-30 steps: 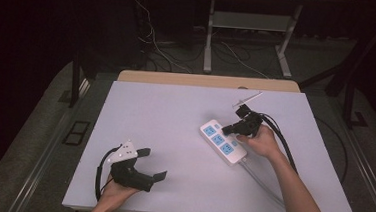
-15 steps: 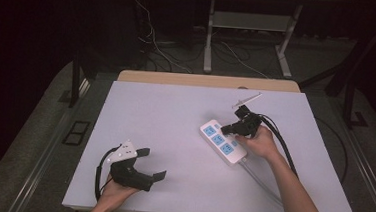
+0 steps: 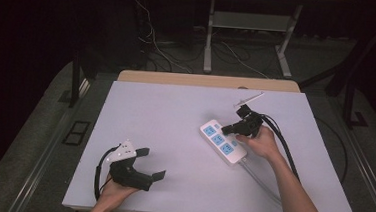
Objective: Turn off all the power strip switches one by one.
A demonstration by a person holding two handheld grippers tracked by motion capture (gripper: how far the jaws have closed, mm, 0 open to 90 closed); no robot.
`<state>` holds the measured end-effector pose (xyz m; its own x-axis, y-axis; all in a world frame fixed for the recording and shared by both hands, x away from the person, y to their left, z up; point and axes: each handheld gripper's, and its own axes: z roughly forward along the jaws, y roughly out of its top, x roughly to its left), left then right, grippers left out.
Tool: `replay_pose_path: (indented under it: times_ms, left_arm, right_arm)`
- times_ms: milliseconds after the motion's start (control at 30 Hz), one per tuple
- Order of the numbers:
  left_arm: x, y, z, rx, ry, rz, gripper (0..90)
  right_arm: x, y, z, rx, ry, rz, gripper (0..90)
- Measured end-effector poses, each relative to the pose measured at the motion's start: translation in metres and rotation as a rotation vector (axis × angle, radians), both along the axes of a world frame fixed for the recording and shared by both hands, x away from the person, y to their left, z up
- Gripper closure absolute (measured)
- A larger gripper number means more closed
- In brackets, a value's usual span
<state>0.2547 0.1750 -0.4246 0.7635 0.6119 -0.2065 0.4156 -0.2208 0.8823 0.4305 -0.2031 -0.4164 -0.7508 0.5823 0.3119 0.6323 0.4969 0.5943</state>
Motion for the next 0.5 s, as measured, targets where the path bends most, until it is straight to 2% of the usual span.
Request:
replay_pose_path:
  times_ms: [133,300,500]
  left_arm:
    - [0.000,0.000,0.000,0.000,-0.001,0.001,0.0]
    - [0.000,0.000,0.000,0.000,-0.002,0.001,0.0]
    - [0.000,0.000,0.000,0.000,-0.001,0.001,0.0]
  right_arm:
    - [0.001,-0.005,0.003,0.033,0.014,-0.003,89.9]
    - [0.000,-0.009,0.013,0.055,0.004,-0.011,89.9]
    - [0.001,-0.019,0.021,0.059,-0.010,-0.026,89.9]
